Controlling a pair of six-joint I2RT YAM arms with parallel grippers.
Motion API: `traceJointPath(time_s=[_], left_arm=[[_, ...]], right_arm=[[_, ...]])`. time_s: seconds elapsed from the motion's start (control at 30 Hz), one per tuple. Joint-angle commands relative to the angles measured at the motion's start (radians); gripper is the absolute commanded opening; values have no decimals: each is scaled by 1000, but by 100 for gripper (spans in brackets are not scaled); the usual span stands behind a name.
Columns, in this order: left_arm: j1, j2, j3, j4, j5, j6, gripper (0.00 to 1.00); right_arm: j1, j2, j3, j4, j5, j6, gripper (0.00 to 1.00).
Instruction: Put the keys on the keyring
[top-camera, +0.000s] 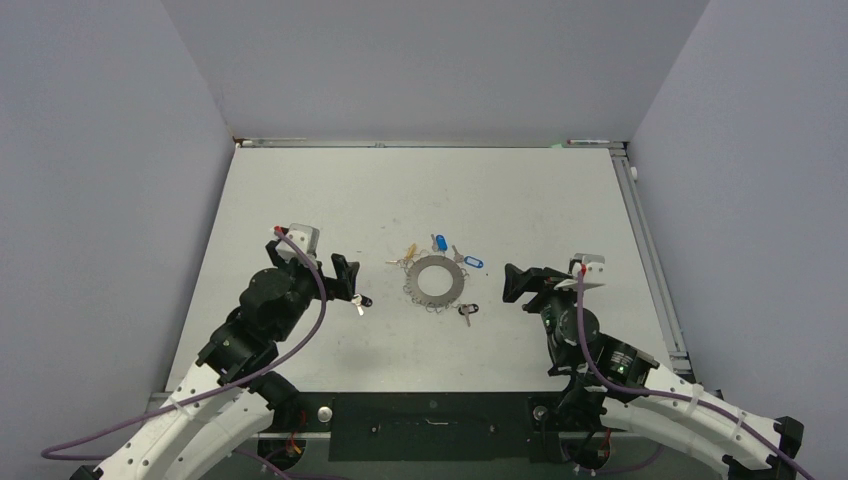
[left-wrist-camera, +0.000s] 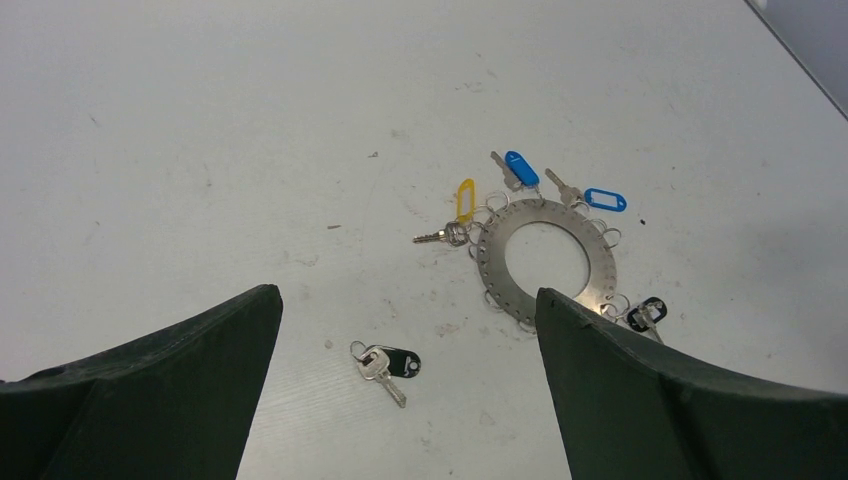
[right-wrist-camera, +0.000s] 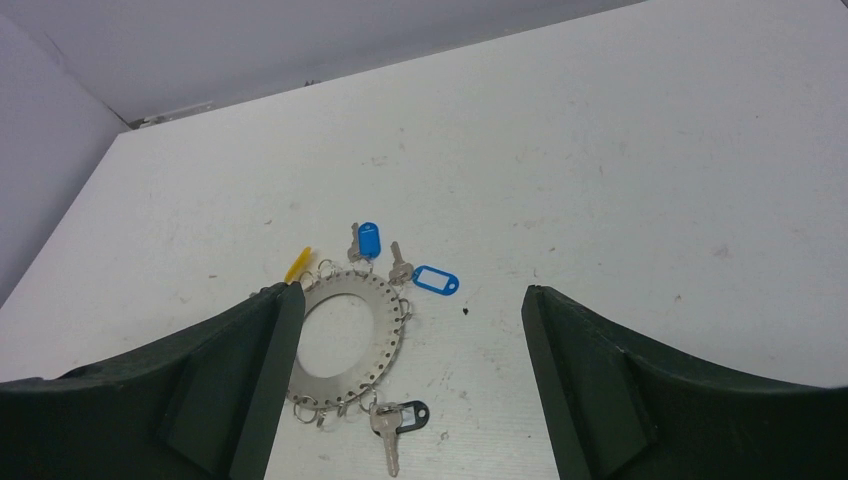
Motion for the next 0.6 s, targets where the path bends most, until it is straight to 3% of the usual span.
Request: traceJointPath(time_s=[0.0, 0.23, 0.57], left_arm=[[28, -15, 37, -26, 104, -47, 96], [29, -66, 6, -13, 41, 13, 96], [28, -76, -8, -3, 84, 41, 96]], right_arm=[[7, -75, -11, 28, 40, 6, 83], [6, -124, -22, 12, 36, -8, 83], [7, -107, -6, -41, 56, 18, 83]])
